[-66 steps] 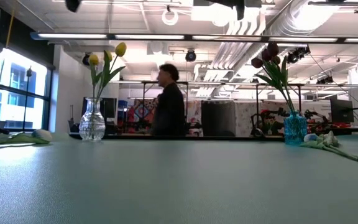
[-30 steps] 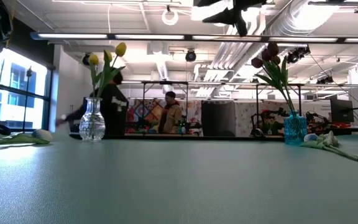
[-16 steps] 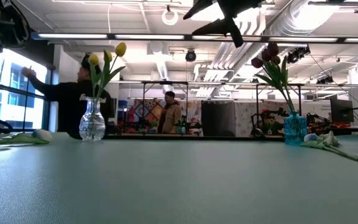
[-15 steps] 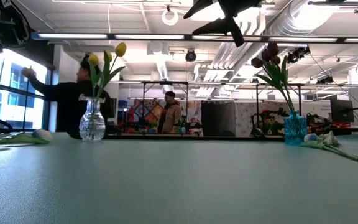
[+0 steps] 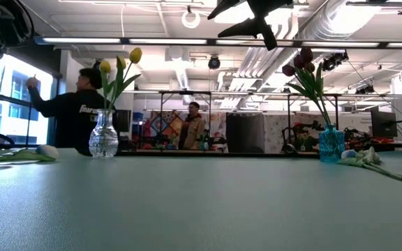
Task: Sort flowers into vase by color
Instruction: Put the bottom right white tulip into the bottom transparent vase
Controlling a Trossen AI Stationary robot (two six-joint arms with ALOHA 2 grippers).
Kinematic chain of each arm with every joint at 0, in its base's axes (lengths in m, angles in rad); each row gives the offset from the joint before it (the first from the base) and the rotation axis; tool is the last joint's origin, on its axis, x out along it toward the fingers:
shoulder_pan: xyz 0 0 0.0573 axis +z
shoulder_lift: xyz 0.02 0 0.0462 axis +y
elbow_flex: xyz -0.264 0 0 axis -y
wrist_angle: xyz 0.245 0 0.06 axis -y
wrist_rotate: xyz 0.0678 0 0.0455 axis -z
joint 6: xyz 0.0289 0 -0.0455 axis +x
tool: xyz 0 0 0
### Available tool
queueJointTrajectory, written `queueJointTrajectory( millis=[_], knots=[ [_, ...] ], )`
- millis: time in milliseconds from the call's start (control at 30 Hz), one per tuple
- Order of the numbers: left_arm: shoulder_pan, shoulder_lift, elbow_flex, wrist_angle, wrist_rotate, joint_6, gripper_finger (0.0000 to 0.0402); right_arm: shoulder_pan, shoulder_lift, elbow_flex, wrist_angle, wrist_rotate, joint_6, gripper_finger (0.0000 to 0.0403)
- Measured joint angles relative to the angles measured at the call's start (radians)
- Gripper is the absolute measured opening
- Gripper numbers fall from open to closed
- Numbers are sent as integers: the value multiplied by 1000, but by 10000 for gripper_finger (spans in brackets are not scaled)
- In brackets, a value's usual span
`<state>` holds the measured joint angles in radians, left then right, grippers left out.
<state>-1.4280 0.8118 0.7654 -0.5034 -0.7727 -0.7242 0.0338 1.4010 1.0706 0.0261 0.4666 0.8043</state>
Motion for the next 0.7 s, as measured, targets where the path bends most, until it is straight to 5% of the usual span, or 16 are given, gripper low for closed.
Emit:
queueJointTrajectory(
  millis=[267, 700],
  knots=[
    [2, 26, 0, -8, -132, -182, 27, 0, 0, 0, 0, -7, 0, 177],
    [1, 23, 0, -18, -17, -305, 63, 0, 0, 0, 0, -15, 0, 177]
  ],
)
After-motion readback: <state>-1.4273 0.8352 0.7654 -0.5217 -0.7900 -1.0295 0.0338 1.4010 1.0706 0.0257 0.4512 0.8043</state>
